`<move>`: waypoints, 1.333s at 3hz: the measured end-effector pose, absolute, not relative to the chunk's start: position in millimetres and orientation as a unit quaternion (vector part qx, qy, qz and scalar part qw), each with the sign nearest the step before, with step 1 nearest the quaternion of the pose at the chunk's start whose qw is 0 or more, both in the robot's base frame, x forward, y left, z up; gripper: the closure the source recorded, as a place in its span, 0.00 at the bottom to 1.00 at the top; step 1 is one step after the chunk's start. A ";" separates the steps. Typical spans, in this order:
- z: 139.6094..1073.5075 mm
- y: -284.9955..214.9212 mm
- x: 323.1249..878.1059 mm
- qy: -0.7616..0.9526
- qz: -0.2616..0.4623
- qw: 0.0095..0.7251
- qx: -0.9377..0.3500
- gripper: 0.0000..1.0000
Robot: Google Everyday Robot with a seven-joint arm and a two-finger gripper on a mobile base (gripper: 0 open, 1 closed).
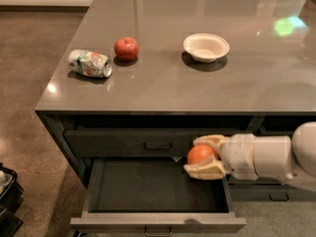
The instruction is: Place orange into middle drawer
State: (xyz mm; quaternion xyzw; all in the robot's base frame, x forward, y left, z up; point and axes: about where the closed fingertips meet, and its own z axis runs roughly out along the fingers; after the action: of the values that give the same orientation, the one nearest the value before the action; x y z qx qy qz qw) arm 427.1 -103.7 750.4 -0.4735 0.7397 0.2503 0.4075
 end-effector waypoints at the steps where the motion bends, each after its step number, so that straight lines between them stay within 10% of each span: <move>1: 691.9 -132.1 419.5 0.759 0.267 0.416 -0.424 1.00; 4: 560.3 -134.4 425.8 0.764 0.372 0.382 -0.363 1.00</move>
Offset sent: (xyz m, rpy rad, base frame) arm -0.0111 -0.0456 -0.1793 0.2562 0.2192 -0.0952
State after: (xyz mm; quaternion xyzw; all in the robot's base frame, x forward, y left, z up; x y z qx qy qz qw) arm 425.8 -134.4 560.3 -0.3634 0.7640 0.3722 0.3818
